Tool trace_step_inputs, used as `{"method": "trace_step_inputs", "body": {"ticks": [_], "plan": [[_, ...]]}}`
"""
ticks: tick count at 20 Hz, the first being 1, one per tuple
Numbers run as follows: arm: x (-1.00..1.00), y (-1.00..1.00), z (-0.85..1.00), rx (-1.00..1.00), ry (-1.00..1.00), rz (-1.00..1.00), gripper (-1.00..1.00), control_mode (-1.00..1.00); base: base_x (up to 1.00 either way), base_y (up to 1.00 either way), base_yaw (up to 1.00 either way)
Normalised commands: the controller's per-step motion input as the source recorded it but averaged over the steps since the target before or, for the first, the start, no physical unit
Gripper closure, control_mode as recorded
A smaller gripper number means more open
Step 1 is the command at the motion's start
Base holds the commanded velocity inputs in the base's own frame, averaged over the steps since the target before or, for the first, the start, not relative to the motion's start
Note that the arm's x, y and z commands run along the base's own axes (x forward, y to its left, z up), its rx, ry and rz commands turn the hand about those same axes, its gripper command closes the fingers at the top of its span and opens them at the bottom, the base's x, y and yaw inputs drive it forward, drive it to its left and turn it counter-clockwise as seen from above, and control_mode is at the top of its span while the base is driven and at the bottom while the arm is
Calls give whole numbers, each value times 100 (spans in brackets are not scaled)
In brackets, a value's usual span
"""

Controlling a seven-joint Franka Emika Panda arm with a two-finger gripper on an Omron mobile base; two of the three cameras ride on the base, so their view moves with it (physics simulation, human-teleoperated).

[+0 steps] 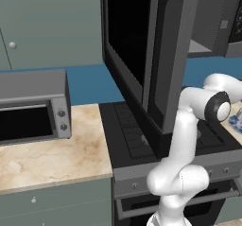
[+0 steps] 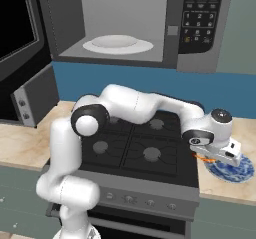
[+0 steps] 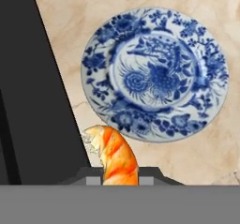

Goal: Pick the shrimp from the microwave and place it on plate located on the counter.

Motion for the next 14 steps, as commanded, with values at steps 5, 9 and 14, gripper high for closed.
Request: {"method": "trace_step_inputs", "body": {"ticks": [5, 9, 14], "plan": [[20, -21, -3, 1, 0, 0, 100, -100, 0, 0, 0], [25, -6, -6, 0, 1, 0, 100, -100, 0, 0, 0], [32, 0, -33, 0, 2, 0, 100, -100, 0, 0, 0]]}}
